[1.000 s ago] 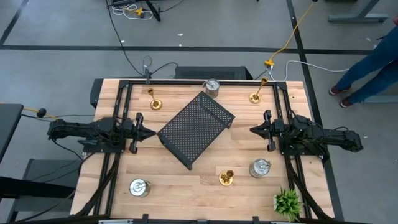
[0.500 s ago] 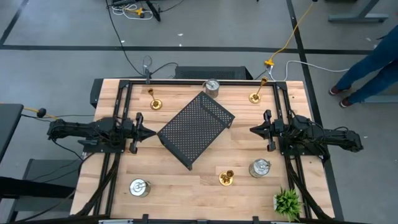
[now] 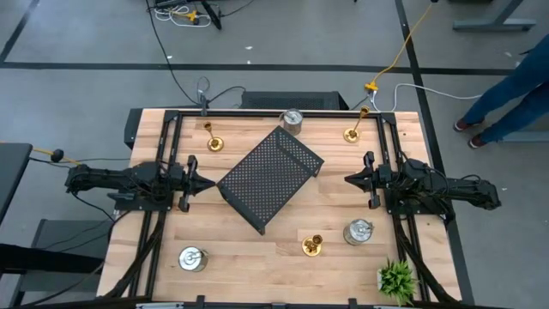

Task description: Pick & Place candle stick holders

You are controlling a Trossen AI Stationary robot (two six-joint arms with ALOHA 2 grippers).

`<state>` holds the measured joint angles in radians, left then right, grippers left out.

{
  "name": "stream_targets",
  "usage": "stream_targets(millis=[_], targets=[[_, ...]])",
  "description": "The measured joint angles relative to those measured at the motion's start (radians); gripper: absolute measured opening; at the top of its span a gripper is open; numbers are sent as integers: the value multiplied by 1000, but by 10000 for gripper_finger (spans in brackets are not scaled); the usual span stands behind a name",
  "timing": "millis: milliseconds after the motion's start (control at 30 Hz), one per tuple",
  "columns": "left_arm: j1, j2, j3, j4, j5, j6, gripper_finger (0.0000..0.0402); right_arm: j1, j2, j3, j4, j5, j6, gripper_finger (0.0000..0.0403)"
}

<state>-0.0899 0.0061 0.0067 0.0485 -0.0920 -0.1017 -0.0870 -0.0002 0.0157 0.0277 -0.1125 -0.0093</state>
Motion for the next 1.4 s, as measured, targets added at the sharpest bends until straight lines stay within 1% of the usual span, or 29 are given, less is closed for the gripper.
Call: stream_targets(millis=[667,867,1400], targets=[[0,0,0,0,0,-2,23,0,0,0,0,0,0,23],[0,0,0,0,-5,33,23,0,0,0,0,0,0,23],[0,0,0,1,-8,16,23,0,0,0,0,0,0,23]])
